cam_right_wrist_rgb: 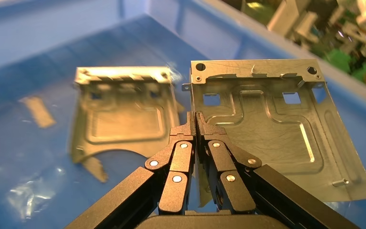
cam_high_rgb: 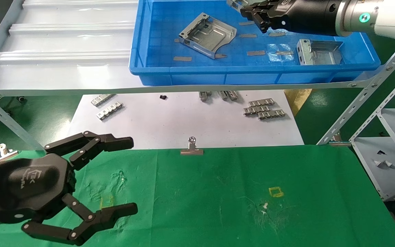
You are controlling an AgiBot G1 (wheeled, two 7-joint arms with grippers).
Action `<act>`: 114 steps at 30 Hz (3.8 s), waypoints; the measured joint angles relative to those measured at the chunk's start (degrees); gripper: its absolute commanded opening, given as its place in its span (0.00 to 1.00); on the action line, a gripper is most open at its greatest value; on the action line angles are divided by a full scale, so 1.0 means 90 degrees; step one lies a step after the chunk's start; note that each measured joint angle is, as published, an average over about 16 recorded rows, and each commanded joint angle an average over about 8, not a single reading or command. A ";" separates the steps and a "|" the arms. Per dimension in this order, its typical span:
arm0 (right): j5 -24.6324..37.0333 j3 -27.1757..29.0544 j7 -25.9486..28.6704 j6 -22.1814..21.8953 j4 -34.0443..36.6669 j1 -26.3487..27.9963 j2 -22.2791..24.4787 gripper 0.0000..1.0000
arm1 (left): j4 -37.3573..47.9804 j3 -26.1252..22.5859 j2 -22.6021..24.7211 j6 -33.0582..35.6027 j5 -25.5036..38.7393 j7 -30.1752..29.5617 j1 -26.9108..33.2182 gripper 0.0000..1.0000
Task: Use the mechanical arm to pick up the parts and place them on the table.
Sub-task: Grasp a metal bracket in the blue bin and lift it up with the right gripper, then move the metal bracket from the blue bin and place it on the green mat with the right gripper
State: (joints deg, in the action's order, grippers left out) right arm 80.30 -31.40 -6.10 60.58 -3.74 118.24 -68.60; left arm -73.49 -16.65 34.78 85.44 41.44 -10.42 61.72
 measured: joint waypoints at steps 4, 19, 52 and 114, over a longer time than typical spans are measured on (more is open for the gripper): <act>-0.0103 0.0055 -0.0191 0.0853 -0.0108 0.0139 0.0324 0.00 | 0.0000 -0.0002 -0.0001 -0.0001 -0.0001 0.0001 0.0000 1.00; -0.0979 -0.0415 -0.0333 0.3470 -0.1910 -0.0084 0.2019 0.00 | 0.0000 -0.0007 -0.0003 -0.0003 -0.0005 0.0004 0.0002 1.00; -0.1824 -0.4887 -0.0896 0.3344 -0.5028 -0.1345 0.3313 0.00 | 0.0000 -0.0020 -0.0008 -0.0009 -0.0014 0.0010 0.0004 1.00; -0.2774 -0.4679 -0.3718 0.3414 -0.0237 -0.1989 0.2044 1.00 | 0.0001 -0.0041 -0.0017 -0.0019 -0.0029 0.0021 0.0009 1.00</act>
State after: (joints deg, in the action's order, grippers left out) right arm 55.33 -73.51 -39.56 91.31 -5.88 100.34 -50.20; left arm -73.49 -17.02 34.62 85.27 41.18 -10.23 61.80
